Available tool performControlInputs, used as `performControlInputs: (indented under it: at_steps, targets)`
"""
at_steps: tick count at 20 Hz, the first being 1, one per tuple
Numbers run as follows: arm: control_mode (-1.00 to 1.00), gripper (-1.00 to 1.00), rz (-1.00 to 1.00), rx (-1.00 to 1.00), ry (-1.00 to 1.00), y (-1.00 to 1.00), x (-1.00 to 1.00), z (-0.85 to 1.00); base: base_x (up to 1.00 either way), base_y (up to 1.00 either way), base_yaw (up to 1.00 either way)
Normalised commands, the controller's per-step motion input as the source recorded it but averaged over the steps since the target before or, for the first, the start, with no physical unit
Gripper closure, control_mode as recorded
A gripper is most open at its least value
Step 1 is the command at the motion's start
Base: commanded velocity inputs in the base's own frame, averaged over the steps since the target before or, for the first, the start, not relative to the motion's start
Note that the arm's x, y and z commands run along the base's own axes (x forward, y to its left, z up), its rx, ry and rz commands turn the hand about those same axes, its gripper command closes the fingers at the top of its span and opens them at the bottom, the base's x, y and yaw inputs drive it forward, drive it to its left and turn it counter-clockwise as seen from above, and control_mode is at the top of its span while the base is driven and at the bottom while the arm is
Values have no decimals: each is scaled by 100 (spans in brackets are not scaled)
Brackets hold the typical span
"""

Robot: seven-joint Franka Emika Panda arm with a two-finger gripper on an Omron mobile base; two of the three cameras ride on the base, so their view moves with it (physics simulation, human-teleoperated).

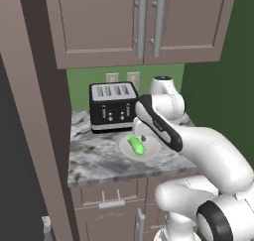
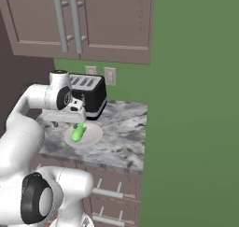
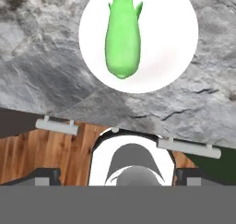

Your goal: Pick corn from the fridge and place it on the plate on the counter.

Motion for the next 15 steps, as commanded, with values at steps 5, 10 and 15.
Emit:
performControlInputs:
  at_steps: [5,10,15]
  targets:
    - [-100,-100,0,1,0,-24,-57,62,0,0,0]
    - [-100,-100,0,1,0,-20,-66,67,0,0,0]
    - [-100,-100,-1,0,-7,-6,-60,73,0,0,0]
